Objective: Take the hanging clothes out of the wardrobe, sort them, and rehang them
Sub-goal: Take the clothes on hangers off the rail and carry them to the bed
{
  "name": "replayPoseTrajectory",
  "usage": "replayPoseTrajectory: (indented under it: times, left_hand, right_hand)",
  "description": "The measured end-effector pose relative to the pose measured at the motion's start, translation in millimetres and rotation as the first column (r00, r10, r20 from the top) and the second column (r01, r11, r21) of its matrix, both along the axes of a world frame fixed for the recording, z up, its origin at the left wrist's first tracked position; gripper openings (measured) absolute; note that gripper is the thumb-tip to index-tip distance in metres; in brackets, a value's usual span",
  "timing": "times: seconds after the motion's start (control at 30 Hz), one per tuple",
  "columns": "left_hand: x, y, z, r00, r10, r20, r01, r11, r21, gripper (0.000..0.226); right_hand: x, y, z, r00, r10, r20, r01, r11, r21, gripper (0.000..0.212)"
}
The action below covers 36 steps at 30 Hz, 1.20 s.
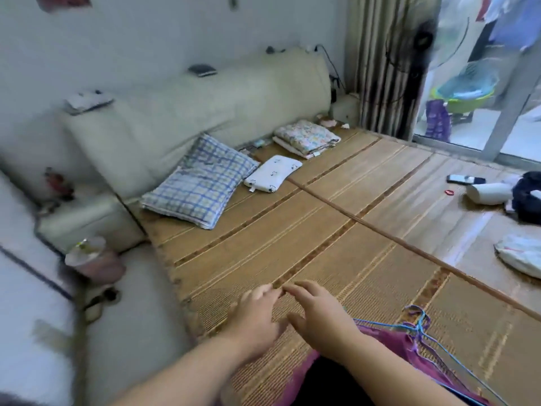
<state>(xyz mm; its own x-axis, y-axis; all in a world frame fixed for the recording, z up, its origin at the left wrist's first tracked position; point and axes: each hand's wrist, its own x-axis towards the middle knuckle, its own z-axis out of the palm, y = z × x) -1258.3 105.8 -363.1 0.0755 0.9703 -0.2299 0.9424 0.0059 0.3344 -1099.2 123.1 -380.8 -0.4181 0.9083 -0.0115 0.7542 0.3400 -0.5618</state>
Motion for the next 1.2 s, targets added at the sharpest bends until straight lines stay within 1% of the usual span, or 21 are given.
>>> replayPoseTrajectory:
  times: [0.07, 0.13, 0.23, 0.3, 0.47, 0.6, 0.7, 0.77, 0.87, 0.97, 1.03, 1.1, 1.13, 1.2]
  left_hand:
    - [-46, -24, 41, 0.996, 0.034, -0.085, -0.024, 0.993, 0.119, 0.061]
    - [-91, -53, 78, 0.984, 0.115, -0.133, -0.085, 0.974, 0.208, 0.061]
    - [-167, -110, 137, 0.936, 0.252, -0.246, -0.164, 0.930, 0.329, 0.062]
    - [-211, -150, 173, 0.894, 0.350, -0.281, -0.228, 0.893, 0.389, 0.063]
    - [-309, -270, 253, 0.731, 0.598, -0.329, -0.372, 0.753, 0.542, 0.063]
    - [-359, -362, 308, 0.559, 0.759, -0.333, -0.433, 0.610, 0.663, 0.061]
    - [-381, -413, 343, 0.452, 0.829, -0.329, -0.422, 0.523, 0.740, 0.058]
    - [-393, -441, 368, 0.353, 0.858, -0.374, -0.385, 0.497, 0.777, 0.058]
    - [-406, -470, 414, 0.193, 0.889, -0.414, -0.317, 0.456, 0.832, 0.059]
    - [-416, -493, 465, 0.021, 0.906, -0.423, -0.199, 0.418, 0.886, 0.055]
    - [-421, -505, 494, -0.070, 0.922, -0.382, -0.134, 0.371, 0.919, 0.056]
    - [-428, -513, 517, -0.144, 0.934, -0.326, -0.093, 0.315, 0.945, 0.066]
    - [-431, -514, 527, -0.163, 0.944, -0.287, -0.066, 0.279, 0.958, 0.072]
    - [-437, -513, 542, -0.182, 0.968, -0.176, -0.024, 0.174, 0.984, 0.084]
  right_hand:
    - [-51, -9, 41, 0.993, 0.121, 0.005, -0.121, 0.988, 0.099, 0.059]
    - [-98, -21, 77, 0.976, 0.218, 0.023, -0.218, 0.960, 0.174, 0.058]
    - [-178, -47, 130, 0.935, 0.353, 0.026, -0.347, 0.899, 0.266, 0.058]
    - [-229, -69, 159, 0.901, 0.434, 0.005, -0.416, 0.859, 0.298, 0.059]
    - [-359, -145, 223, 0.797, 0.604, -0.025, -0.538, 0.728, 0.425, 0.055]
    - [-450, -212, 264, 0.680, 0.733, -0.021, -0.628, 0.597, 0.499, 0.061]
    - [-499, -254, 295, 0.580, 0.814, -0.010, -0.669, 0.484, 0.564, 0.061]
    - [-529, -278, 320, 0.522, 0.853, -0.016, -0.677, 0.426, 0.600, 0.062]
    - [-567, -306, 357, 0.446, 0.894, -0.047, -0.670, 0.368, 0.645, 0.063]
    - [-600, -329, 394, 0.338, 0.933, -0.123, -0.651, 0.327, 0.685, 0.059]
    - [-624, -340, 419, 0.272, 0.944, -0.185, -0.645, 0.322, 0.693, 0.059]
    - [-649, -348, 442, 0.219, 0.953, -0.208, -0.650, 0.302, 0.698, 0.058]
    - [-660, -350, 452, 0.196, 0.957, -0.213, -0.647, 0.290, 0.705, 0.058]
    - [-685, -351, 474, 0.136, 0.964, -0.228, -0.648, 0.260, 0.716, 0.058]
